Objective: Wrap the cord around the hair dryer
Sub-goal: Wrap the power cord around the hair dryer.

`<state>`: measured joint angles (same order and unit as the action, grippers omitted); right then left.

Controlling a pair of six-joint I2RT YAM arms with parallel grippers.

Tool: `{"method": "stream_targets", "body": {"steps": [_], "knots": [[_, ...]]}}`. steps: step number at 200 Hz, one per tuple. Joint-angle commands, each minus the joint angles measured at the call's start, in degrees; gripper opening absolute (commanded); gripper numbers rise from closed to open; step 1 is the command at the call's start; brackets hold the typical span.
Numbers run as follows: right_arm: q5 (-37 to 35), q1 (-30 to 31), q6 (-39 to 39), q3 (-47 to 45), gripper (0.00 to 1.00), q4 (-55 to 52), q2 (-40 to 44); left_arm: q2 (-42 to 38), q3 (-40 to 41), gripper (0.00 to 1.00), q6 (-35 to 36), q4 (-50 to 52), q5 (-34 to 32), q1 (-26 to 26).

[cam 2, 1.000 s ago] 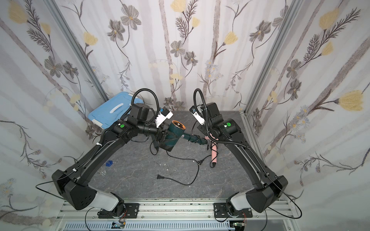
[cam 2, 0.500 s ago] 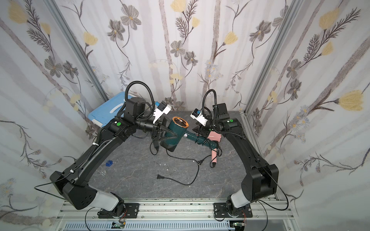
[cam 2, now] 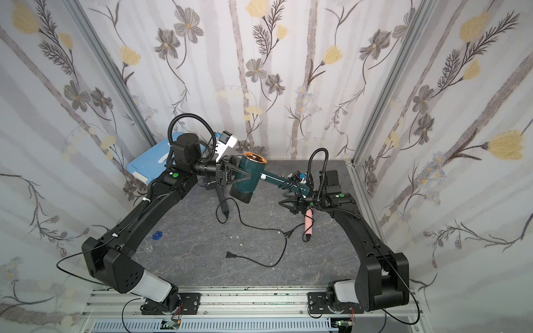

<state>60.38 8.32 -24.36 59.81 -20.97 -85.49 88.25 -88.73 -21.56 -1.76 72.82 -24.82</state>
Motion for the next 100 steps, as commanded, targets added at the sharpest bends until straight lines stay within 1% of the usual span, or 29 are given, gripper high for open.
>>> {"method": "stream_targets", "body": {"steps": [1, 20, 42, 55, 80, 100], "knots": [[1.71, -0.44, 3.74, -2.01, 0.59, 7.1, 2.26, 0.08, -0.04, 0.0, -4.78, -9.97, 0.76, 0.17], [-2.03, -1.4, 6.65, -3.53, 0.68, 9.01, 4.22, 0.0, 0.31, 0.0, -6.1, -11.46, 0.84, 0.21], [-5.06, -3.37, 10.03, -4.76, 0.75, 11.77, 6.04, -0.29, 0.56, 0.0, -6.7, -12.13, 0.99, 0.29], [-6.72, -4.93, 13.12, -5.44, 0.84, 14.61, 7.14, -0.42, 0.66, 0.0, -6.91, -12.21, 1.09, 0.26], [-9.12, -6.37, 17.0, -6.36, 0.89, 18.72, 9.21, -0.93, 1.0, 0.0, -7.0, -11.87, 1.36, -0.03], [-10.78, -6.56, 18.23, -6.37, 0.93, 20.17, 10.29, -1.14, 1.18, 0.0, -6.63, -11.26, 1.44, -0.06]]}}
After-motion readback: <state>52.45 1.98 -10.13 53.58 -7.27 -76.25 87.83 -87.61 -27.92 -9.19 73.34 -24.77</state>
